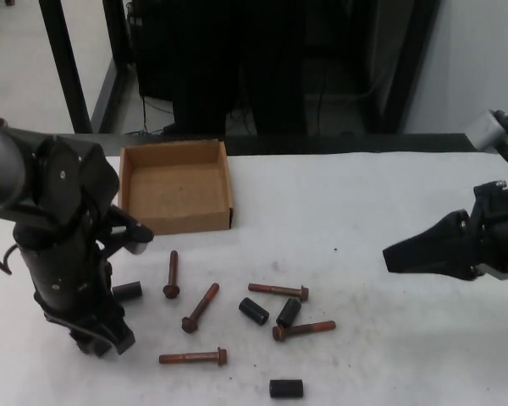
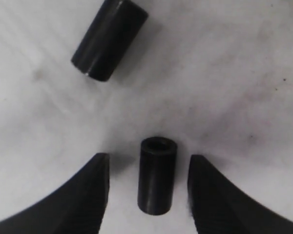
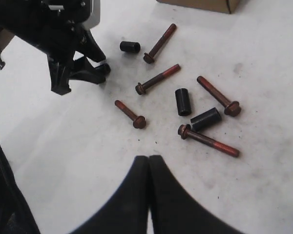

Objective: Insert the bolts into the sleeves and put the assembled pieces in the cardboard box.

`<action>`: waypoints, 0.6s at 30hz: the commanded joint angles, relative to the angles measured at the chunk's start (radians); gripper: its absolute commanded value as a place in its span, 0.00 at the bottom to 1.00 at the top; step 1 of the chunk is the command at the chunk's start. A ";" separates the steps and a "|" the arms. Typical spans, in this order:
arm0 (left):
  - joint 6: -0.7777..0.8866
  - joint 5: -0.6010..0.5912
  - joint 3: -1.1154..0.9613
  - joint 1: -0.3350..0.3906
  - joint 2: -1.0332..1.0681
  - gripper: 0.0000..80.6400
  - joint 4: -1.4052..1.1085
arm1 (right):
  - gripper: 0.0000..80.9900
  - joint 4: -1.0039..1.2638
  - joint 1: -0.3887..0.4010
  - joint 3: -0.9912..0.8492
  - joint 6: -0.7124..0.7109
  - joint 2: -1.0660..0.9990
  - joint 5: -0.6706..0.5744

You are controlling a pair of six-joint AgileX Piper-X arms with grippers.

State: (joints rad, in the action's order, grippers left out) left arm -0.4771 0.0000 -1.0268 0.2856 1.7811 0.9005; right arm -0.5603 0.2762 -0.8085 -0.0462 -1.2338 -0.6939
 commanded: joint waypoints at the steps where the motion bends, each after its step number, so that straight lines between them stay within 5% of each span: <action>1: 0.006 -0.009 -0.006 0.005 0.005 0.58 0.003 | 0.00 0.028 0.002 -0.011 0.003 -0.011 -0.008; 6: 0.026 -0.025 0.001 0.003 0.015 0.46 0.011 | 0.00 0.027 0.012 -0.011 0.003 -0.042 -0.050; 12: 0.040 -0.039 0.000 0.003 0.015 0.01 0.016 | 0.00 0.027 0.034 -0.011 0.003 -0.068 -0.053; 18: 0.123 -0.064 0.000 0.003 0.013 0.01 0.063 | 0.00 0.019 0.054 -0.011 -0.030 -0.074 -0.039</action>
State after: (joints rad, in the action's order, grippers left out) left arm -0.3856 -0.0283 -1.0312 0.2856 1.7830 0.9170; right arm -0.5387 0.3262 -0.8085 -0.0651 -1.3054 -0.7263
